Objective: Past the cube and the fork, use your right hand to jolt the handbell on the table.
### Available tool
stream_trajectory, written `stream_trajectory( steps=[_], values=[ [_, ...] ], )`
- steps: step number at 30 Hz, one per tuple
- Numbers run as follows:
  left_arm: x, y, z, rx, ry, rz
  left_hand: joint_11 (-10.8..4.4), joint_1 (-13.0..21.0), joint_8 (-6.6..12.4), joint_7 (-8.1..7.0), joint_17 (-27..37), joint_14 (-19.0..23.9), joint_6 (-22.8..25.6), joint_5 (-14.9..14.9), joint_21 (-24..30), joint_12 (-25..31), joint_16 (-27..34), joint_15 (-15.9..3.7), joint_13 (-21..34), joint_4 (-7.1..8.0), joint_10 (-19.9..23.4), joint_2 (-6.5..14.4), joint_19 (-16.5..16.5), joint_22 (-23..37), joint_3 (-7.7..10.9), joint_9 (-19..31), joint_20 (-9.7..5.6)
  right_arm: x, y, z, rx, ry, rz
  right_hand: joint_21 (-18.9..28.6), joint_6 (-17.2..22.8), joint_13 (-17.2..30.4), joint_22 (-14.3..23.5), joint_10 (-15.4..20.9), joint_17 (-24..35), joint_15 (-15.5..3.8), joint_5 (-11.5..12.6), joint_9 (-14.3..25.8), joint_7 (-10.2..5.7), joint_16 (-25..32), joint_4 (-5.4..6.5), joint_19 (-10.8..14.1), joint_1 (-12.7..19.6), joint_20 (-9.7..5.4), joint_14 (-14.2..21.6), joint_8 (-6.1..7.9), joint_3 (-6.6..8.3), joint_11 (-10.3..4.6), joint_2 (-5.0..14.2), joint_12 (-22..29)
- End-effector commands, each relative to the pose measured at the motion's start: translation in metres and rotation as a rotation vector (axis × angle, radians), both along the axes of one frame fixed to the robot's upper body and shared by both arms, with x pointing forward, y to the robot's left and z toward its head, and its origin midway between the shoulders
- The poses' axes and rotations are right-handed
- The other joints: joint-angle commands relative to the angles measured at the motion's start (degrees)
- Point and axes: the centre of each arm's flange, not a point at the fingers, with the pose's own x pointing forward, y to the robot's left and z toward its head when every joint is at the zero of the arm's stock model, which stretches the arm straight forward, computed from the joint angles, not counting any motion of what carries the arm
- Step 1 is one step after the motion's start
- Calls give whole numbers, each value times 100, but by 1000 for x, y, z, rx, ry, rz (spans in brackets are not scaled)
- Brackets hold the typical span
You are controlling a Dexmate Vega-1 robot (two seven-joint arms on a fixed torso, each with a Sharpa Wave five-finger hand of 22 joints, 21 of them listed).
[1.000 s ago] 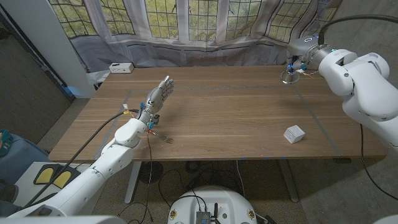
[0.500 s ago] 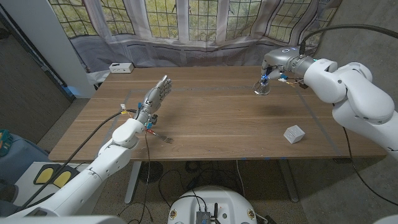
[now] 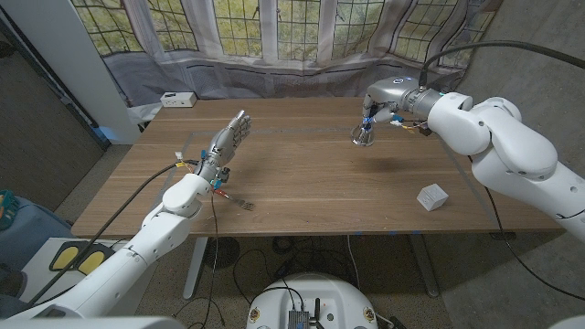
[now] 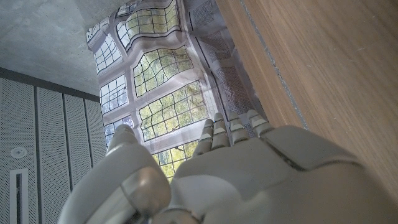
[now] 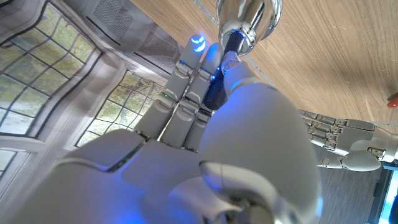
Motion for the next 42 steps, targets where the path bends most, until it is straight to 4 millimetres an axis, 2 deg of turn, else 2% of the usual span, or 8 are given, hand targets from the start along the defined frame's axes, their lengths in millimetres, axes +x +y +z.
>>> stream_trajectory(
  steps=[1,19,42],
  values=[
    [2,-2,1,-11,0,-19,2,-27,41,-5,9,4,58,-18,-13,40,0,-10,23,-29,36,27,-52,21,26,18,26,12,19,-3,-15,28,44,35,25,276,9,245,23,-14,16,30,25,-24,0,-25,3,-82,8,7,31,183,36,24],
    [3,-2,-1,-2,2,-14,-7,-30,43,-3,9,35,86,-18,-11,44,11,-22,23,-33,53,30,-52,21,29,18,30,36,46,-4,-61,60,68,68,12,280,4,238,17,0,14,30,28,-41,6,-34,-14,-82,8,-1,38,182,42,3],
    [2,-2,-3,-10,-2,-15,-8,-30,37,-8,8,37,94,-18,-12,48,7,-18,23,-39,72,38,-61,20,37,18,25,56,78,-3,-146,73,73,109,18,292,1,252,20,-3,12,29,27,-49,0,-52,-15,-78,20,-3,48,188,43,-11]
  ],
)
